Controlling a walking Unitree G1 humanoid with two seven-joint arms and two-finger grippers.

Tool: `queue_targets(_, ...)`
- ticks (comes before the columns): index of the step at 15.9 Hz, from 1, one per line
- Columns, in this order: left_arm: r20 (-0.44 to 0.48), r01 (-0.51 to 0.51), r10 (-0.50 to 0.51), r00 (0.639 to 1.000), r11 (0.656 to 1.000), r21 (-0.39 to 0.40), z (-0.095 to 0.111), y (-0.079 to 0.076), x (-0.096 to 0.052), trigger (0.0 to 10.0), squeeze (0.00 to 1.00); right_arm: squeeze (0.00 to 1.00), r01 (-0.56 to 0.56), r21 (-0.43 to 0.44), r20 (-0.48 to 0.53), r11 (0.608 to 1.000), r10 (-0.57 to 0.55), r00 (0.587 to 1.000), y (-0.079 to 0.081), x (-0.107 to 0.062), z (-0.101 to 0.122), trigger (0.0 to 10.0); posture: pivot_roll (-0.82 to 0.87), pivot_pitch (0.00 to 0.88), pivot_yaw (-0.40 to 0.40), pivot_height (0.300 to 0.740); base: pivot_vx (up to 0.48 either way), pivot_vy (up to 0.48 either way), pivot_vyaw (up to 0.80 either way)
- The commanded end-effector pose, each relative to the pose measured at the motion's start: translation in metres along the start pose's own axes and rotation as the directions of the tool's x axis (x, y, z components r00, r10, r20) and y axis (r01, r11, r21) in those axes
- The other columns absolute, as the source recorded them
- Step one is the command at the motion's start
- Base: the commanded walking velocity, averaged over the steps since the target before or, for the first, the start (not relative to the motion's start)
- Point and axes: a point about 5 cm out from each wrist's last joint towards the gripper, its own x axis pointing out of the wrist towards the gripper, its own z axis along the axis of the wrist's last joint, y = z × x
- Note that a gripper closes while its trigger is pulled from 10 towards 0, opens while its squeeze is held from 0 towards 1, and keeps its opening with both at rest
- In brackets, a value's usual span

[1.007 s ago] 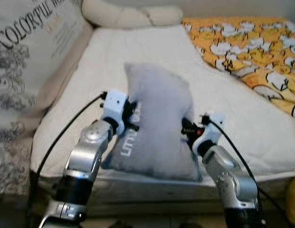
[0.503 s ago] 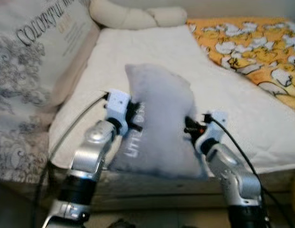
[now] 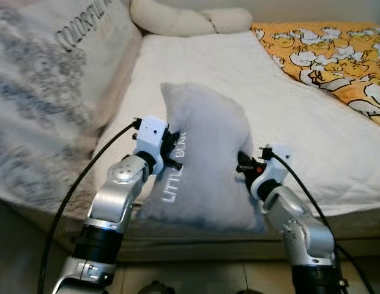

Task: Clean up the room

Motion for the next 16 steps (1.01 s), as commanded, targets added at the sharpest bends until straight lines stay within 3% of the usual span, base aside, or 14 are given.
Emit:
queue_targets(1, 0.032, 0.013, -0.014, 0.999, 1.000, 0.009, 0.010, -0.001, 0.003, 10.0, 0.00, 0.00, -0.019, -0.006, 0.025, 1.000, 0.019, 1.000, 0.004, 0.001, 0.006, 10.0, -0.09, 0.000, 0.052, 0.740, 0.000, 0.337, 0.00)
queue_targets(3, 0.033, 0.012, -0.012, 0.999, 1.000, 0.004, 0.010, 0.000, 0.003, 10.0, 0.00, 0.00, -0.018, -0.004, 0.025, 1.000, 0.018, 1.000, 0.005, 0.002, 0.006, 10.0, -0.09, 0.000, 0.057, 0.740, 0.000, 0.337, 0.00)
queue_targets(11, 0.068, -0.004, 0.005, 0.998, 1.000, -0.020, 0.018, 0.004, 0.006, 10.0, 0.00, 0.00, -0.037, -0.017, 0.009, 0.999, 0.037, 0.999, 0.007, 0.008, 0.006, 10.0, -0.09, 0.000, 0.063, 0.740, 0.000, 0.000, 0.00)
queue_targets(12, 0.065, -0.003, 0.005, 0.998, 1.000, -0.024, 0.018, 0.005, 0.006, 10.0, 0.00, 0.00, -0.040, -0.067, -0.009, 0.997, 0.039, 0.999, 0.007, 0.011, 0.005, 10.0, -0.09, 0.000, 0.064, 0.740, 0.000, 0.000, 0.00)
queue_targets(16, 0.053, -0.008, 0.009, 0.999, 1.000, -0.024, 0.017, 0.005, 0.006, 10.0, 0.00, 0.00, -0.020, -0.049, -0.009, 0.999, 0.020, 1.000, 0.005, 0.017, 0.005, 10.0, -0.08, 0.000, 0.055, 0.740, 0.186, 0.000, 0.53)
